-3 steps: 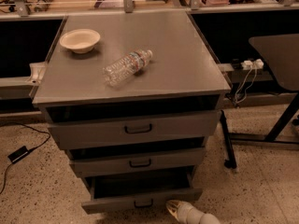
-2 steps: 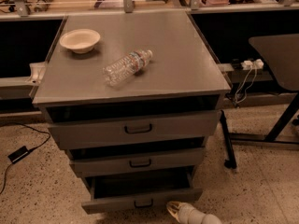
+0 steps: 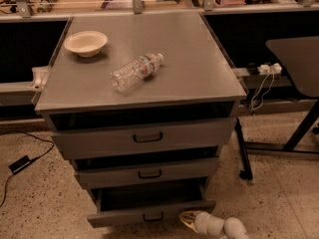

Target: Close bottom drawer

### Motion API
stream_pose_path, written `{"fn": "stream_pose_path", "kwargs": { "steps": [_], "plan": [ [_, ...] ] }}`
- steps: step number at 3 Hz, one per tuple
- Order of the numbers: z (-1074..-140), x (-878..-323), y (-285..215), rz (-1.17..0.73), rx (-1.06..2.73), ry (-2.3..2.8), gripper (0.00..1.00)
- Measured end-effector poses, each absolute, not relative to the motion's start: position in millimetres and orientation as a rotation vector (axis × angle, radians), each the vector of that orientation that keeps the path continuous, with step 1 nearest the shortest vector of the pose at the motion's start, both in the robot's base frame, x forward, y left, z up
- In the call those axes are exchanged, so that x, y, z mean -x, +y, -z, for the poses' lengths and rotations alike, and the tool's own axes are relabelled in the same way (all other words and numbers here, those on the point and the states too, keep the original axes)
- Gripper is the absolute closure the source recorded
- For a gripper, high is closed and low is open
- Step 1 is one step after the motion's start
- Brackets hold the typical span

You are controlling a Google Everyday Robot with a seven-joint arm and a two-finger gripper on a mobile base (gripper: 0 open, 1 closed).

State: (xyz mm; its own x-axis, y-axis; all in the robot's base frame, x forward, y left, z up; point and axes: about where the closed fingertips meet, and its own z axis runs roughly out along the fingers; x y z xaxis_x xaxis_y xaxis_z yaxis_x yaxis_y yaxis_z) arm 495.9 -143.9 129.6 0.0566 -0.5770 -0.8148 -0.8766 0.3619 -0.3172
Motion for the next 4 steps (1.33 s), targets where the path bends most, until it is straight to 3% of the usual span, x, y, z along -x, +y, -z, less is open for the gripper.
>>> {"fn": "stream_pose_path", "kwargs": {
  "steps": [4],
  "plan": [
    [-127.9, -533.1, -93.7, -0.434, 1.512, 1.503, 1.0]
  ]
}}
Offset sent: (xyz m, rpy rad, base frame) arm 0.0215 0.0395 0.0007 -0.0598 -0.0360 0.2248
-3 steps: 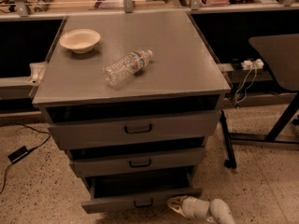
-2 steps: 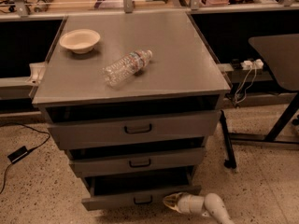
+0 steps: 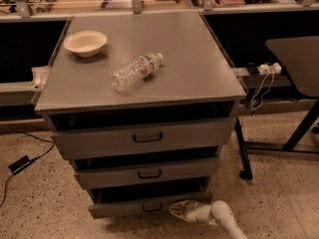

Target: Close bottom drawer

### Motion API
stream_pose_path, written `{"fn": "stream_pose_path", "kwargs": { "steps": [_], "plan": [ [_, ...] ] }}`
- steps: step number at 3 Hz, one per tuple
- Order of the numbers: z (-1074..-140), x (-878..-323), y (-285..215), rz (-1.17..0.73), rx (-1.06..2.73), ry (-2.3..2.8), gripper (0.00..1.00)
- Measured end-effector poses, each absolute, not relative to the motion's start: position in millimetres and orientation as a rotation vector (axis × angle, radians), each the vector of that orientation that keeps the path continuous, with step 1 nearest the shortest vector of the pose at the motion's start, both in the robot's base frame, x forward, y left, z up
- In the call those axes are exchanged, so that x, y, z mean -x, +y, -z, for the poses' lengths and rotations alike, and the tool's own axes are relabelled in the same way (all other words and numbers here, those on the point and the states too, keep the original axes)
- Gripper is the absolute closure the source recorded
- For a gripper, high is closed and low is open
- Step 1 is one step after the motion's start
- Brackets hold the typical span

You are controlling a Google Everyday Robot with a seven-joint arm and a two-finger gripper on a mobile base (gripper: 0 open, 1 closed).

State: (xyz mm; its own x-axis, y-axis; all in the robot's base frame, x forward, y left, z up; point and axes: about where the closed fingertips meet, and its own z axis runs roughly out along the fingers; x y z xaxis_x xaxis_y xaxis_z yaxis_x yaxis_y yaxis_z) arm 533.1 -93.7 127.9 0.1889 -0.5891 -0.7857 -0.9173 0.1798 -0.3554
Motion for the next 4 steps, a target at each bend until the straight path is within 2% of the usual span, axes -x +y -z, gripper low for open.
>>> {"fn": "stream_pose_path", "kwargs": {
  "steps": [1, 2, 3, 4],
  "plan": [
    [-126.5, -550.9, -88.7, -0.404, 1.488, 1.522, 1.0],
    [-124.1, -566.6, -86.4, -0.38, 1.467, 1.542, 0.82],
    [-123.6, -568.9, -86.1, -0.376, 1.464, 1.545, 0.51],
    [-123.6, -568.9, -86.1, -0.376, 1.464, 1.545, 0.26]
  ]
}}
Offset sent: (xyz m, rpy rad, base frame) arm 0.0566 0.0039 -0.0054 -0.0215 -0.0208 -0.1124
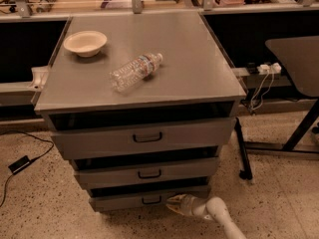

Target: Close bottom drawer

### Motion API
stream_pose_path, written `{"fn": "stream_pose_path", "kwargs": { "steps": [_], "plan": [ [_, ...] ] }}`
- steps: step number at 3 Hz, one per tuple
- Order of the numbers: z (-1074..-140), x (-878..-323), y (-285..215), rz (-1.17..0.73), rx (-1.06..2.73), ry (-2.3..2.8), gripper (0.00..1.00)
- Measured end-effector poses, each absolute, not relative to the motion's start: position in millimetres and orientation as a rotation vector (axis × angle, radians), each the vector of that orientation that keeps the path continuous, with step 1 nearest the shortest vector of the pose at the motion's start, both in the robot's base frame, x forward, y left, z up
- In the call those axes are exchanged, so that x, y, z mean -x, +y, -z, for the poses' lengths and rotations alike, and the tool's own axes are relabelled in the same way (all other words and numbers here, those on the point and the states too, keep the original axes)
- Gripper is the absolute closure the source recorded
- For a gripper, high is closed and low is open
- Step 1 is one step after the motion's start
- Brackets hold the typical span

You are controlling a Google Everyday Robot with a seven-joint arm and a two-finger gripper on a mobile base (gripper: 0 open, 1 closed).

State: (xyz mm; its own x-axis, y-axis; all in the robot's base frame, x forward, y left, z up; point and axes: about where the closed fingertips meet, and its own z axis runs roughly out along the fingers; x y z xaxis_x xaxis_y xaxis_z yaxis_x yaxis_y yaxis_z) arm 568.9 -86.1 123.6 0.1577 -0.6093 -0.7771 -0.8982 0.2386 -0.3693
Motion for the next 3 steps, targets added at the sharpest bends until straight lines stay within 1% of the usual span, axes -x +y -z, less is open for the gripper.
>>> {"fn": "stream_pose_path", "kwargs": {
  "steps": [1, 2, 3],
  "plan": [
    [-123.6, -568.9, -86.1, -0.376, 1.464, 1.545, 0.04],
    [-123.5, -568.8, -86.0, -0.376, 1.464, 1.545, 0.0],
    [-123.5, -568.8, -86.0, -0.376, 1.464, 1.545, 0.0]
  ]
}}
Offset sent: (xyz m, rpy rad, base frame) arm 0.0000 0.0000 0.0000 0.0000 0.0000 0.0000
